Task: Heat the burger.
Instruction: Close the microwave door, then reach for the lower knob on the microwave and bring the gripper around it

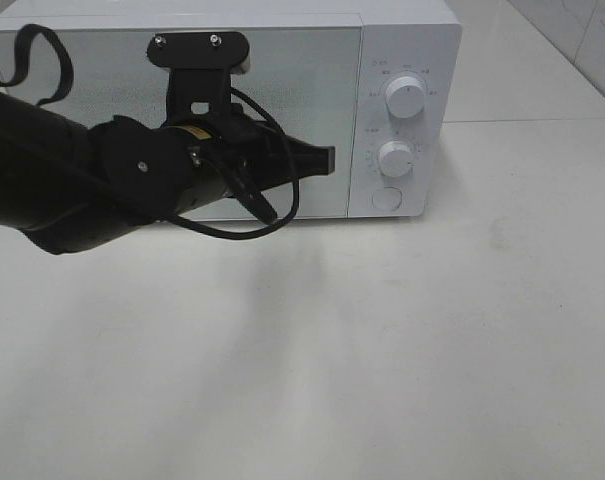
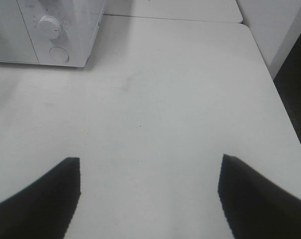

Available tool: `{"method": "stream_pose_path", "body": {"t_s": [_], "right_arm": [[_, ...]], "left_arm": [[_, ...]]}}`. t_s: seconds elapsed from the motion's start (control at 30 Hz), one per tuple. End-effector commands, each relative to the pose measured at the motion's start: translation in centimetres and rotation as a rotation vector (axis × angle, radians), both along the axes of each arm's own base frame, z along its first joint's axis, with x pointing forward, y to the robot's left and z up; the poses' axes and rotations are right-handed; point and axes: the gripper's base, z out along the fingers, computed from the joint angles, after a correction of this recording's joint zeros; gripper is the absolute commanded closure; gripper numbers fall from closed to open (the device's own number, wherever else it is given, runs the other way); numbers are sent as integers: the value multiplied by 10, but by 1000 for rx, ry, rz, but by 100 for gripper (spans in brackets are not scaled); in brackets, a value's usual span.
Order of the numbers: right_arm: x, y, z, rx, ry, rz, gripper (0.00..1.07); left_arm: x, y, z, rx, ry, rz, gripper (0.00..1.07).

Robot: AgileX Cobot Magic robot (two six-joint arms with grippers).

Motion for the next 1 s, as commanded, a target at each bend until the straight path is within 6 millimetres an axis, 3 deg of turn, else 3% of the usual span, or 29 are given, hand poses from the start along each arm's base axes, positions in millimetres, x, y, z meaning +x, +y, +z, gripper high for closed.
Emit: {"method": "stream_pose_path", "body": {"t_s": [0.03,0.07,0.13,0.2,0.3,0.53,0.67,0.7,0.73,0.8,0.87,1.0], "right_arm": [[-4,0,0,6,-35,-9,32],[-4,0,0,6,-35,-9,32],[-4,0,0,6,-35,-9,32],[-4,0,0,6,-35,-9,32],[-4,0,0,6,-35,-9,32],[-4,0,0,6,-35,-9,32],[-4,0,0,6,-35,-9,32],[-4,0,0,6,-35,-9,32],[-4,0,0,6,-35,-9,32],[-4,0,0,6,-35,-9,32],[-4,0,0,6,-35,-9,32],[-4,0,0,6,-35,-9,32]], "left_arm": [[-11,2,-1,48,173,-139,40],[-11,2,-1,48,173,-139,40],[-14,10,-3,52,302,-193,23],[-15,13,-4,56,351,-216,21],[-16,31,-3,70,493,-276,20],[-17,64,15,75,624,-335,20],[-16,100,37,45,696,-289,20],[-16,100,37,45,696,-289,20],[-16,116,46,47,707,-255,20],[-16,122,50,50,709,-236,20],[-18,147,63,79,709,-162,20],[-26,167,76,137,709,-121,20]]}}
